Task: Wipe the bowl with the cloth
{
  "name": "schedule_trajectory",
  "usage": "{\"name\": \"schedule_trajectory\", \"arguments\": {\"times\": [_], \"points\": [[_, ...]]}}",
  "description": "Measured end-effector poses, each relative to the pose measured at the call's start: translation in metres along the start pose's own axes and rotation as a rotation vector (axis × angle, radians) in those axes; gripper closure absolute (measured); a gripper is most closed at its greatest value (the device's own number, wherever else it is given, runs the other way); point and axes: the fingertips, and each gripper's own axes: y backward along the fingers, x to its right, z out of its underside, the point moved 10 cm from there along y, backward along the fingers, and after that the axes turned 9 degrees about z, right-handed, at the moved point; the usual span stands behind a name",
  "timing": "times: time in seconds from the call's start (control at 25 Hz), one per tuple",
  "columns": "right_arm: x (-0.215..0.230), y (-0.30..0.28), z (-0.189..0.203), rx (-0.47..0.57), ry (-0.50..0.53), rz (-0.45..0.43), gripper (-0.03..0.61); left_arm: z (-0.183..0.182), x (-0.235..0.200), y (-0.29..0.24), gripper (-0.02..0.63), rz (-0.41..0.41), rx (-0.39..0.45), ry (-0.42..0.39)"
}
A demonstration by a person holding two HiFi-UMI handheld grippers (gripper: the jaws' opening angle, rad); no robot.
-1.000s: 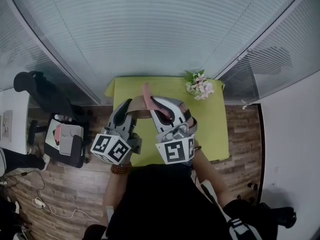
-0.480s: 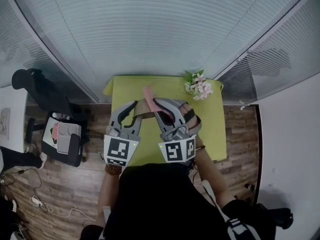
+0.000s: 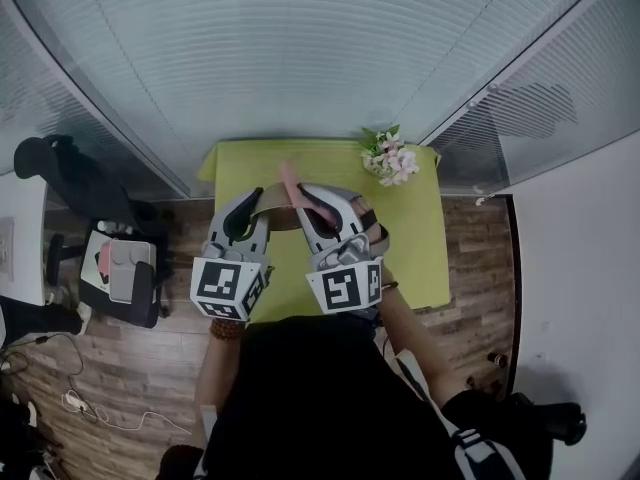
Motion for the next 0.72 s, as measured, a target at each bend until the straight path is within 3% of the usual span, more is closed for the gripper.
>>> {"name": "schedule_trajectory", "arguments": {"times": [0.16, 0.32, 0.44, 0.52, 0.6, 0.68, 0.72], "points": [[0.0, 0.007, 0.004, -0.025, -0.151, 0.02, 0.563, 0.002, 0.003, 0.005, 0.575, 0.009, 0.06, 0.039], [0.002, 0.012, 0.004, -0.008, -0.233, 0.05, 0.563, 0.007, 0.005, 0.011, 0.57, -0.001, 0.191, 0.166], [0.002, 0.01, 0.009, -0.045, -0.203, 0.048, 0.563, 0.018, 0.003, 0.006, 0.559, 0.003, 0.156, 0.201], [-0.002, 0.011, 0.013, -0.052, -0.052, 0.048, 0.563, 0.021, 0.005, -0.001, 0.557, 0.016, 0.044, 0.075], [-0.007, 0.013, 0.012, -0.033, 0.106, 0.041, 0.563, 0.018, 0.015, -0.005, 0.548, -0.023, -0.06, -0.161], [-0.011, 0.013, 0.008, -0.011, 0.199, 0.038, 0.563, 0.014, 0.026, -0.007, 0.559, -0.082, -0.127, -0.37], [-0.012, 0.013, 0.006, -0.005, 0.223, 0.04, 0.563, 0.013, 0.028, -0.007, 0.581, -0.098, -0.138, -0.405]]}}
